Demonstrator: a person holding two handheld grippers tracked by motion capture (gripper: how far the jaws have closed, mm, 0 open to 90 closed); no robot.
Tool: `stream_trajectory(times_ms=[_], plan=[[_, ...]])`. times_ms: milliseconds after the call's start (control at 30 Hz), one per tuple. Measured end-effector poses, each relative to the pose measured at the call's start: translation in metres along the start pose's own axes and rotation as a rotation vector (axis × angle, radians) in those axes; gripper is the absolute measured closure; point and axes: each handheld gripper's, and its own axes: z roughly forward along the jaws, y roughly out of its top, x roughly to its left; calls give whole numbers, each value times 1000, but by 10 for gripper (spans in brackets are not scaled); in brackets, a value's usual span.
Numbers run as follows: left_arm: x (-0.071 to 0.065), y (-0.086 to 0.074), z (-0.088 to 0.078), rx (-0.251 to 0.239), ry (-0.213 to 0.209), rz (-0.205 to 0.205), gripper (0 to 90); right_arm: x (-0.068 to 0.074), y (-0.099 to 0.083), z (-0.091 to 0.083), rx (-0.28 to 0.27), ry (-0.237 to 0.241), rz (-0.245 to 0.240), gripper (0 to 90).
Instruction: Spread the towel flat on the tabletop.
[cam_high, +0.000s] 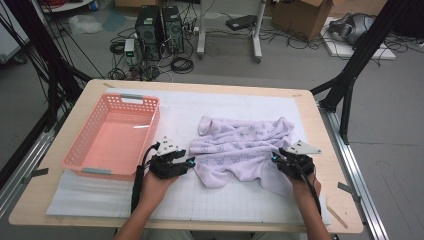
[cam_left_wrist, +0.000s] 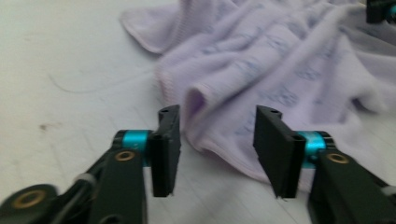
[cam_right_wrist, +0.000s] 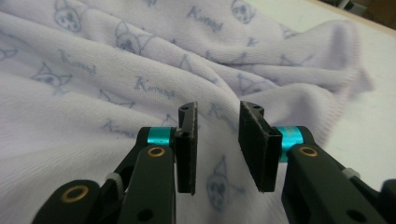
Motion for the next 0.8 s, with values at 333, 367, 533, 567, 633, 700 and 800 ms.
stream_trajectory(times_ms=[333,367,533,567,633,700,800], plan=[[-42,-21,-8,23,-101,22,581,5,-28,-40,0,8,61,635],[-46,-23,-9,29,-112,25,581,5,-28,-40,0,8,61,635],[-60,-25,-5,74,-138,51,618,15,-42,-51,44,30,77,643],[-63,-25,-2,82,-137,56,602,16,-44,-53,49,31,77,643],[-67,-22,7,108,-113,55,536,18,-46,-56,53,30,82,643],[-70,-20,15,124,-91,45,530,19,-48,-57,53,31,81,643],[-73,-17,20,126,-31,53,677,20,-51,-59,59,35,82,643]])
